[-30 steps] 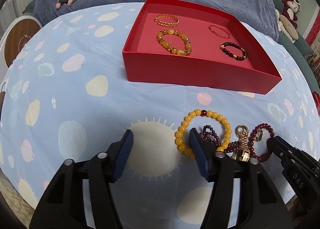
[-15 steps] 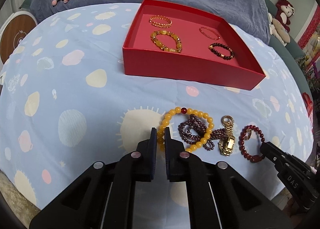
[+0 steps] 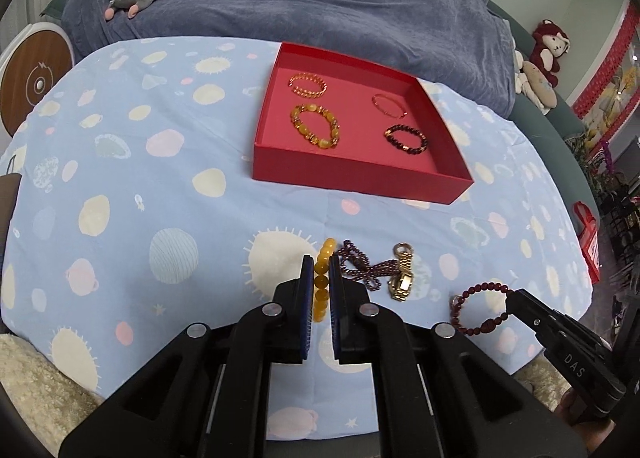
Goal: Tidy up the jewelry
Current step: 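Carry both bracelets into the red box and open both grippers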
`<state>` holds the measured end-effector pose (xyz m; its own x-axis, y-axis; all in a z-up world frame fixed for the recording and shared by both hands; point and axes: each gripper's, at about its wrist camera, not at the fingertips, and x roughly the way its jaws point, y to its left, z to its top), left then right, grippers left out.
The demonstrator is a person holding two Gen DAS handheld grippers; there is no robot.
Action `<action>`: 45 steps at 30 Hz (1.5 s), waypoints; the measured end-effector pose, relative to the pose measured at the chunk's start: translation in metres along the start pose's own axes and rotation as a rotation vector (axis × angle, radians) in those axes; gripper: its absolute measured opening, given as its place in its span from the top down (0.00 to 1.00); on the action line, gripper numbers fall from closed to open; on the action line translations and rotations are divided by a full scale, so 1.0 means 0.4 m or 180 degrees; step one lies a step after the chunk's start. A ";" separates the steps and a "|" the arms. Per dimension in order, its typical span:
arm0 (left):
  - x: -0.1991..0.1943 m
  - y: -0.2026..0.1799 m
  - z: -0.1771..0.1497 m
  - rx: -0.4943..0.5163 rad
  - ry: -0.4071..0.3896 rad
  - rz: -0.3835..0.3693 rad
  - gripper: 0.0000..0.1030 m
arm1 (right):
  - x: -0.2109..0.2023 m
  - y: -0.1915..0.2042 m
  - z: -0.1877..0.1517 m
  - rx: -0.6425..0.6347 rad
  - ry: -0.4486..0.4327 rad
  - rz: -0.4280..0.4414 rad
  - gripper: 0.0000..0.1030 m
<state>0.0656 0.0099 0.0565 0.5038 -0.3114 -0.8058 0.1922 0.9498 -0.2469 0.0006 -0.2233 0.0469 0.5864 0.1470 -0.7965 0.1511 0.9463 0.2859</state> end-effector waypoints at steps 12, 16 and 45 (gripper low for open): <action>-0.048 -0.042 0.058 0.0089 -0.0101 -0.0125 0.93 | -0.048 0.056 0.077 -0.0173 -0.0199 0.0178 0.93; -0.040 -0.059 0.124 0.0116 -0.0164 -0.0159 0.93 | -0.032 0.072 0.152 -0.0234 -0.0288 0.0203 0.93; 0.197 0.030 0.240 -0.0156 -0.0076 0.0270 0.44 | 0.215 0.051 0.295 -0.0221 -0.0169 -0.0145 0.69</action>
<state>0.1884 -0.0064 0.0417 0.5365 -0.2298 -0.8120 0.1068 0.9730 -0.2048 0.1482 -0.2254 0.0471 0.6219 0.0895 -0.7779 0.1243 0.9696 0.2109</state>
